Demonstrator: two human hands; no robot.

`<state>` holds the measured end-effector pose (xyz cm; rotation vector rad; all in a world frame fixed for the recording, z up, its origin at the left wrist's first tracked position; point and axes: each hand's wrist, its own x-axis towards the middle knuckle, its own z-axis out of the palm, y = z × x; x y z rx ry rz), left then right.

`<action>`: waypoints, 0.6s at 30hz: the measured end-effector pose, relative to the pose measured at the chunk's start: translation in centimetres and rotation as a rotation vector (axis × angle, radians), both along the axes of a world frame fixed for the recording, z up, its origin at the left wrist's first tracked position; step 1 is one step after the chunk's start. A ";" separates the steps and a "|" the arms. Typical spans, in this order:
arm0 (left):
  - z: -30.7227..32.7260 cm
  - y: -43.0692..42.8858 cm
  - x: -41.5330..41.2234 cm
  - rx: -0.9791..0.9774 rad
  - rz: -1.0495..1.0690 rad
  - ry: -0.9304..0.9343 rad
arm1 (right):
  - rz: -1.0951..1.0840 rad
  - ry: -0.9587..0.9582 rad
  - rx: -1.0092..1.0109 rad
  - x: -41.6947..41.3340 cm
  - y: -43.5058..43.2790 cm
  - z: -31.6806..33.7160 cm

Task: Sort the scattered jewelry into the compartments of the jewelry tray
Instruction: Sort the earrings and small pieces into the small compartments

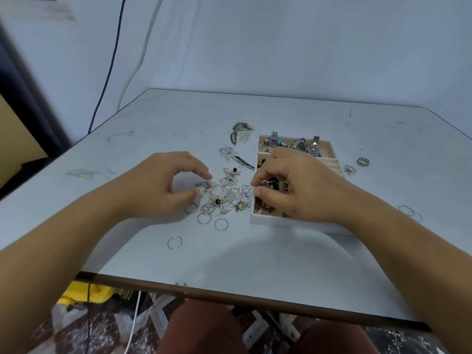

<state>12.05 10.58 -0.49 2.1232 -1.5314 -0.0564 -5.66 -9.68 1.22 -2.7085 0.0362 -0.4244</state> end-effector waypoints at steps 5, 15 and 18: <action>-0.9 -0.2 -0.3 -0.002 0.007 -0.039 | 0.015 0.042 -0.035 1.4 0.3 -0.2; -1.3 -2.8 0.1 0.083 0.000 -0.059 | -0.014 0.108 -0.093 3.8 0.7 -0.3; -1.3 -3.1 0.2 0.058 -0.016 -0.039 | -0.024 0.092 -0.093 3.7 0.6 -0.5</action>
